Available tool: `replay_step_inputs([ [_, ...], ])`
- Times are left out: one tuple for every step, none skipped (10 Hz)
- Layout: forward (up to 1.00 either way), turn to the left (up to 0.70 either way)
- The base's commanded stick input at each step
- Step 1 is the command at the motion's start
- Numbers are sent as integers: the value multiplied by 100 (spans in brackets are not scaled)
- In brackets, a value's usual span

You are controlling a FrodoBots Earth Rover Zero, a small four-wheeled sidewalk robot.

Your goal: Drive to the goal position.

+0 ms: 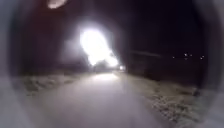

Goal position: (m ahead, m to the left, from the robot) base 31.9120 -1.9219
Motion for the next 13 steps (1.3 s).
replay_step_inputs([
  [100,0],
  [100,0],
  [100,0],
  [100,0],
  [100,0],
  [33,0],
  [58,0],
  [100,0],
  [100,0],
  [100,0],
  [100,14],
  [100,27],
  [100,31],
])
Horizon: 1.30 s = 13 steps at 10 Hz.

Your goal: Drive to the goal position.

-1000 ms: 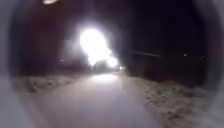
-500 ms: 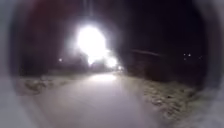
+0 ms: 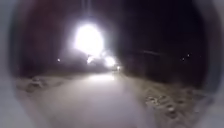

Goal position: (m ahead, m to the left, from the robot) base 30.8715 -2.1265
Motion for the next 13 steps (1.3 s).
replay_step_inputs([
  [100,17],
  [100,4],
  [100,0],
  [100,0],
  [100,4],
  [100,22],
  [100,38],
  [100,25],
  [100,7],
  [100,0],
  [100,0],
  [100,0],
  [100,0],
])
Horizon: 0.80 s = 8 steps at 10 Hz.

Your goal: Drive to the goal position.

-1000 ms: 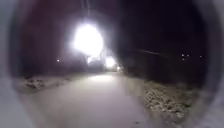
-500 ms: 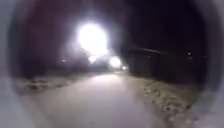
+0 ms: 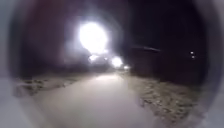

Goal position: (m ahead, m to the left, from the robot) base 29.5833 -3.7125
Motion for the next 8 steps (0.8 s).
replay_step_inputs([
  [100,0],
  [100,0],
  [100,0],
  [100,0],
  [100,0],
  [100,0],
  [100,0],
  [100,0],
])
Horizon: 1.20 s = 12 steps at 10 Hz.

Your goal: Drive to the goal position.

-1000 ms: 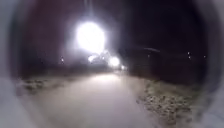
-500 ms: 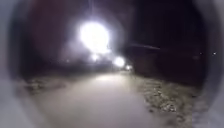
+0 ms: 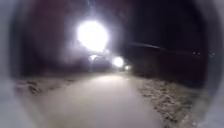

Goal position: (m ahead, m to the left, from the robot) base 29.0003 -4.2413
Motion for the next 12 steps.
replay_step_inputs([
  [100,0],
  [100,0],
  [100,0],
  [100,0],
  [100,0],
  [100,0],
  [100,0],
  [100,0],
  [100,0],
  [100,0],
  [100,0],
  [100,0],
])
